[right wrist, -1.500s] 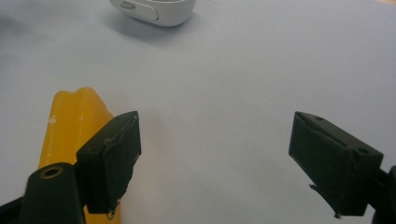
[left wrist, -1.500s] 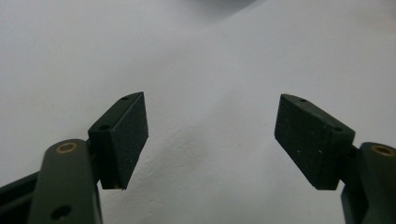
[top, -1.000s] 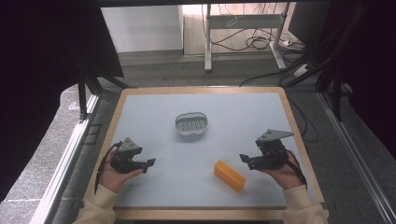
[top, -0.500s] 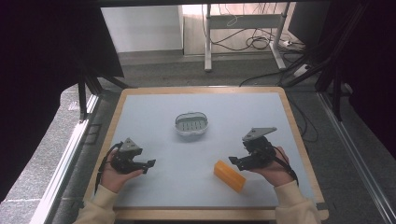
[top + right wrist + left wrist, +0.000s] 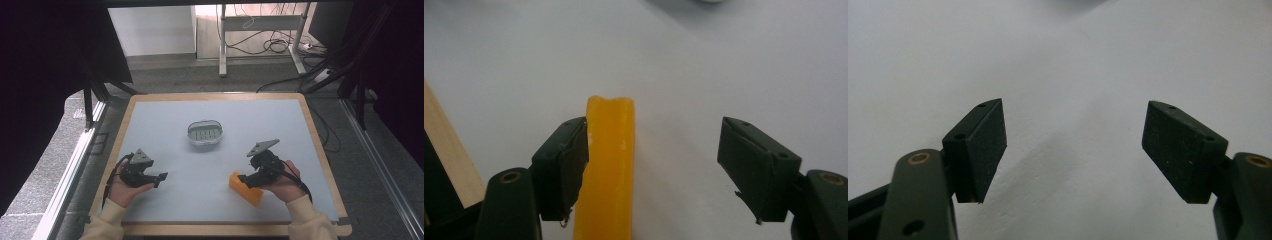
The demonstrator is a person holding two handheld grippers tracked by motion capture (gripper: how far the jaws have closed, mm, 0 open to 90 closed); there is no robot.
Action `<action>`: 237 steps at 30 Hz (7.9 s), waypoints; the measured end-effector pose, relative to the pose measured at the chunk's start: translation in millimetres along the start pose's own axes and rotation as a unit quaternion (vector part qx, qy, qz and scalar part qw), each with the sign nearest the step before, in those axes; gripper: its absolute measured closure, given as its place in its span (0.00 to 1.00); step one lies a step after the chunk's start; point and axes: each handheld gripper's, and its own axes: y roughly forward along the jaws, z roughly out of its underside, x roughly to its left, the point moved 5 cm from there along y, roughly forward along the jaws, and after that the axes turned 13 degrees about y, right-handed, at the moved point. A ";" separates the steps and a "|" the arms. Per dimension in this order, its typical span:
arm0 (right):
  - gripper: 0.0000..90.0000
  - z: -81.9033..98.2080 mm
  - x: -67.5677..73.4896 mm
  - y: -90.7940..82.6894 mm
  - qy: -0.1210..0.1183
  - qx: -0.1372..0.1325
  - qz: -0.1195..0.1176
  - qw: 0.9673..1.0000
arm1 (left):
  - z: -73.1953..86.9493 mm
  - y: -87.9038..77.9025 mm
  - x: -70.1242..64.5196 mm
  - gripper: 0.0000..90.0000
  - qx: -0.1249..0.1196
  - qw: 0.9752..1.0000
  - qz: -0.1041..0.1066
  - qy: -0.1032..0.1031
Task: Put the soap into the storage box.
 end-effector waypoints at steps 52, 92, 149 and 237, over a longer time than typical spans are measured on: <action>0.69 18.0 10.6 16.9 -0.009 0.098 0.016 0.995 | 0.0 -0.2 0.2 0.28 -0.004 1.000 0.009 -0.008; 0.69 -18.6 -11.1 2.5 -0.024 0.058 -0.001 0.998 | 1.0 5.8 -3.0 0.28 0.003 1.000 0.024 -0.003; 0.69 -74.1 -20.0 12.8 -0.110 0.053 -0.022 0.992 | 0.5 6.7 -4.3 0.29 0.006 1.000 0.024 0.003; 0.69 -182.7 -24.6 72.8 -0.147 0.053 -0.071 0.985 | 2.5 8.6 -2.6 0.29 0.009 1.000 0.024 0.004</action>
